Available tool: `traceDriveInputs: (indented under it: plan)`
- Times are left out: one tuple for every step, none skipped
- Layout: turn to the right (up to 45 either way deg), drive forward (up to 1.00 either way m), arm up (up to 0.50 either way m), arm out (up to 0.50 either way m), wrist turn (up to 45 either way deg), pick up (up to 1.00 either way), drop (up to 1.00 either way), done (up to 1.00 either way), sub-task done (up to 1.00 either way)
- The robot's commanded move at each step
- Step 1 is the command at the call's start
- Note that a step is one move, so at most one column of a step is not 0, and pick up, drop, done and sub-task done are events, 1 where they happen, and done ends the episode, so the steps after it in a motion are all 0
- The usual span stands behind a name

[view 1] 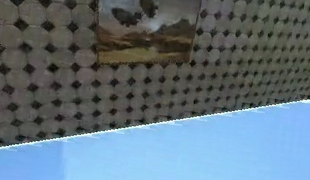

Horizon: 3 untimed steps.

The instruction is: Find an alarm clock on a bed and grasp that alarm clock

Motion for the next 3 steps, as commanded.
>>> traceDriveInputs:
  plan:
    - [45.0,0.00,0.00,0.00,0.0,0.00,0.00,0.00,0.00]
    - [18.0,0.00,0.00,0.00,0.0,0.00,0.00,0.00,0.00]
    - [0.0,0.15,0.00,0.00,0.0,0.00,0.00,0.00,0.00]
